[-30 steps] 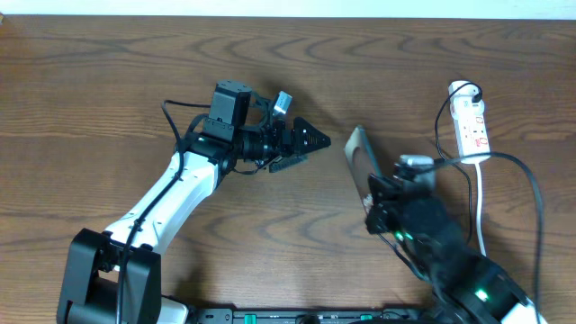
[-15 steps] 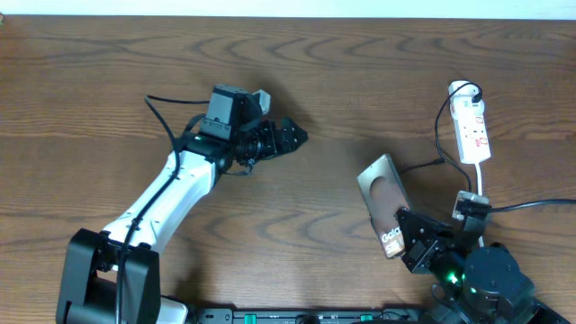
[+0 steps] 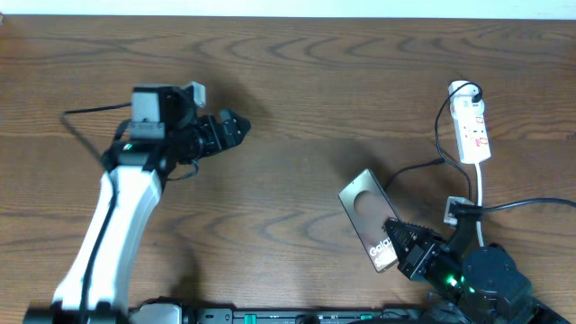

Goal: Plug charger to phone and switch on socket

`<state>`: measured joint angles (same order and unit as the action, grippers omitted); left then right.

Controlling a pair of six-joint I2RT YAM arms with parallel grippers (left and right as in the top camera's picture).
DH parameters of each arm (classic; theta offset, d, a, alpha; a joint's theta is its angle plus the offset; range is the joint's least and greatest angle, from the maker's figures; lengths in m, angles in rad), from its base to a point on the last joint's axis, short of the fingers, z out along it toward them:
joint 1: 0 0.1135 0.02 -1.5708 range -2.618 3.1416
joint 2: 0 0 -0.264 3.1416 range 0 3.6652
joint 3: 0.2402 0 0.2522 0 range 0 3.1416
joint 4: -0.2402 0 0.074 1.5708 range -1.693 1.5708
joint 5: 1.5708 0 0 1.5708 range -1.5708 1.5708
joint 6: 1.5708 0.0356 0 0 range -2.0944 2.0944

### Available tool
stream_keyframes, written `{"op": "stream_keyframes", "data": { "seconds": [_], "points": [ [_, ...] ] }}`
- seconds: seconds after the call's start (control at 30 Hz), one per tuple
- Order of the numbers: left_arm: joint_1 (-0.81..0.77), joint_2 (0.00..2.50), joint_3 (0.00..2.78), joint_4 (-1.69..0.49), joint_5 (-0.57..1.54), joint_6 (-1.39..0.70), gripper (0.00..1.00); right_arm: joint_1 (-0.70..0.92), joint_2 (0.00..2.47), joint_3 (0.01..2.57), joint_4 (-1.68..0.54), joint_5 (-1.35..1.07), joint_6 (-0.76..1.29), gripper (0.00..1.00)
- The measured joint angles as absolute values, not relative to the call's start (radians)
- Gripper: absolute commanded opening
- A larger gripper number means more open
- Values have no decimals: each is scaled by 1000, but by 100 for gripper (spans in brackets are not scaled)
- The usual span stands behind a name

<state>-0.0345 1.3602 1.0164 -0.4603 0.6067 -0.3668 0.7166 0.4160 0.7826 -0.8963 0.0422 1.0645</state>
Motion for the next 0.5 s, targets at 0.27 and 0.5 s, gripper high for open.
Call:
{"op": "stream_keyframes", "data": {
  "seconds": [0.27,0.5],
  "points": [
    [-33,1106,1016,-465,607,-313,97,717,416,783,-966,32,1096,1],
    [-33,1000,1016,-468,607,-317,97,717,340,783,-976,43,1094,1]
  ]
}}
